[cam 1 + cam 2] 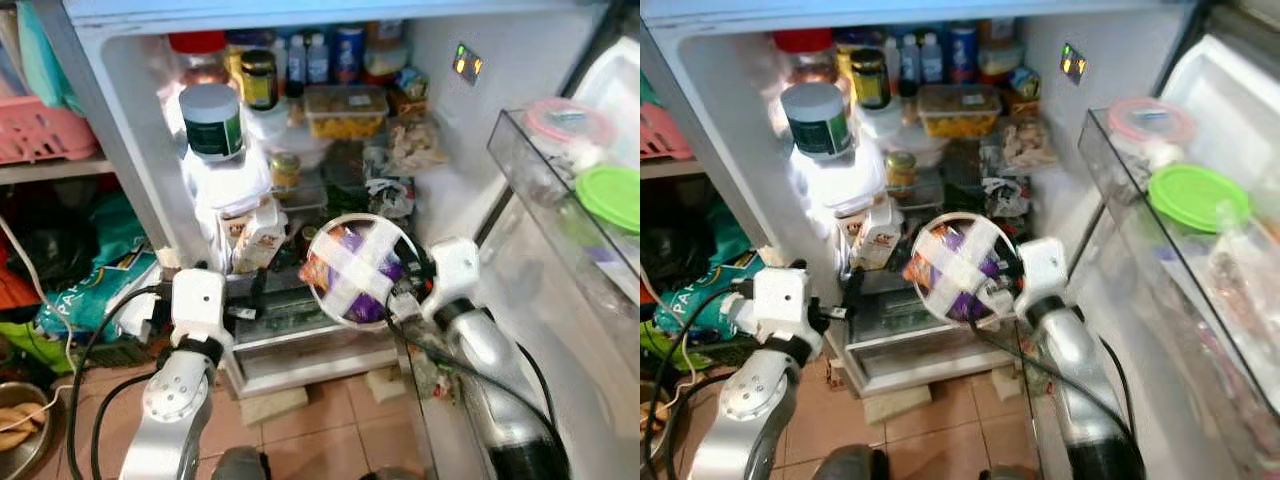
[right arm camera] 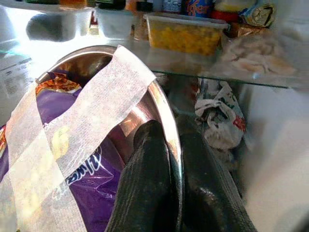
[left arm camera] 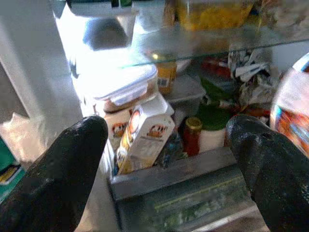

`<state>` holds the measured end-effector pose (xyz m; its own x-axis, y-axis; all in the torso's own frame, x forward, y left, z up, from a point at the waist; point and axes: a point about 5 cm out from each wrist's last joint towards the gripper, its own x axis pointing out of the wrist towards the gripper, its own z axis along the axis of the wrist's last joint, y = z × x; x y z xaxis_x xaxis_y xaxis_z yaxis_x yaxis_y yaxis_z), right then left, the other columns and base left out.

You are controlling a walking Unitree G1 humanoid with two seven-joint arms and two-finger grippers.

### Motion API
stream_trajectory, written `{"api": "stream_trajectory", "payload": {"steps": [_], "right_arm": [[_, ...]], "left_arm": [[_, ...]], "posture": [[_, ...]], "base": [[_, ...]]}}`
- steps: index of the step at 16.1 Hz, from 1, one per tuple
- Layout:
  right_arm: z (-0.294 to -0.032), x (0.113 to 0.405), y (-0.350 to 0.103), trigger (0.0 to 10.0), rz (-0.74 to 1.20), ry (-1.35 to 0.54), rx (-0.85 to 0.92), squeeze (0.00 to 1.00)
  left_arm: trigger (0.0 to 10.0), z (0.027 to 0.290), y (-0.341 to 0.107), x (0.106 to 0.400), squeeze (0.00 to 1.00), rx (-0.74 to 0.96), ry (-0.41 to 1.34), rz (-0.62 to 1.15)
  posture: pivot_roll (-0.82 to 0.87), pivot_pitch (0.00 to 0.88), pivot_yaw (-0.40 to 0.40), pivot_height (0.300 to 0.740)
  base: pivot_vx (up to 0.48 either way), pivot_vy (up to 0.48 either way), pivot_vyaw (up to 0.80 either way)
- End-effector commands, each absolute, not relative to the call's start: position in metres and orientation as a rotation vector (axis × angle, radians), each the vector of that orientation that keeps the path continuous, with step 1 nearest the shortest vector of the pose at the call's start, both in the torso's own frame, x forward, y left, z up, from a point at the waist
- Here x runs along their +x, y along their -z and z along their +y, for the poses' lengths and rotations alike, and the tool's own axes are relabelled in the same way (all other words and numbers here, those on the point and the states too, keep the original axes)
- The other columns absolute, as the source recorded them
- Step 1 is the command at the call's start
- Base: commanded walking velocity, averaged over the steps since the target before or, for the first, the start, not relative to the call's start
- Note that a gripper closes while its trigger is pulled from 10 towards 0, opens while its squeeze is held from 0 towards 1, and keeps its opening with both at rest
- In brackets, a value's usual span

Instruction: Restocking fridge

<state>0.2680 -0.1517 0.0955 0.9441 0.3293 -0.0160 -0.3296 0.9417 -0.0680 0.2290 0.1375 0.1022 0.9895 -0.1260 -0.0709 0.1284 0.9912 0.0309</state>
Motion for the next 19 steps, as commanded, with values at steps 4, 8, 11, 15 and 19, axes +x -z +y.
{"api": "stream_trajectory", "payload": {"steps": [4,8,11,15,19], "right_arm": [[-0.153,0.248,-0.105,10.0,0.000,-0.346,-0.090,0.00],[-0.157,0.251,-0.108,10.0,0.015,-0.317,-0.086,0.00],[-0.155,0.254,-0.110,10.0,0.020,-0.314,-0.085,0.00],[-0.152,0.256,-0.110,10.0,0.018,-0.328,-0.092,0.00],[-0.152,0.257,-0.112,10.0,0.013,-0.342,-0.103,0.00]], "left_arm": [[10.0,0.146,-0.095,0.223,0.00,0.046,0.101,0.063],[10.0,0.144,-0.093,0.223,0.00,0.047,0.115,0.056],[10.0,0.145,-0.093,0.223,0.00,0.044,0.113,0.053],[10.0,0.146,-0.092,0.223,0.00,0.042,0.103,0.056],[10.0,0.147,-0.091,0.223,0.00,0.044,0.094,0.065]], "posture": [[0.05,0.000,-0.021,0.740],[0.05,0.000,-0.018,0.740],[0.06,0.000,-0.021,0.740],[0.06,0.000,-0.024,0.740],[0.06,0.000,-0.024,0.740]], "base": [[0.068,0.000,0.00],[0.301,0.000,0.00],[0.325,0.000,0.00],[0.320,0.000,0.00],[0.213,0.000,0.32]]}}
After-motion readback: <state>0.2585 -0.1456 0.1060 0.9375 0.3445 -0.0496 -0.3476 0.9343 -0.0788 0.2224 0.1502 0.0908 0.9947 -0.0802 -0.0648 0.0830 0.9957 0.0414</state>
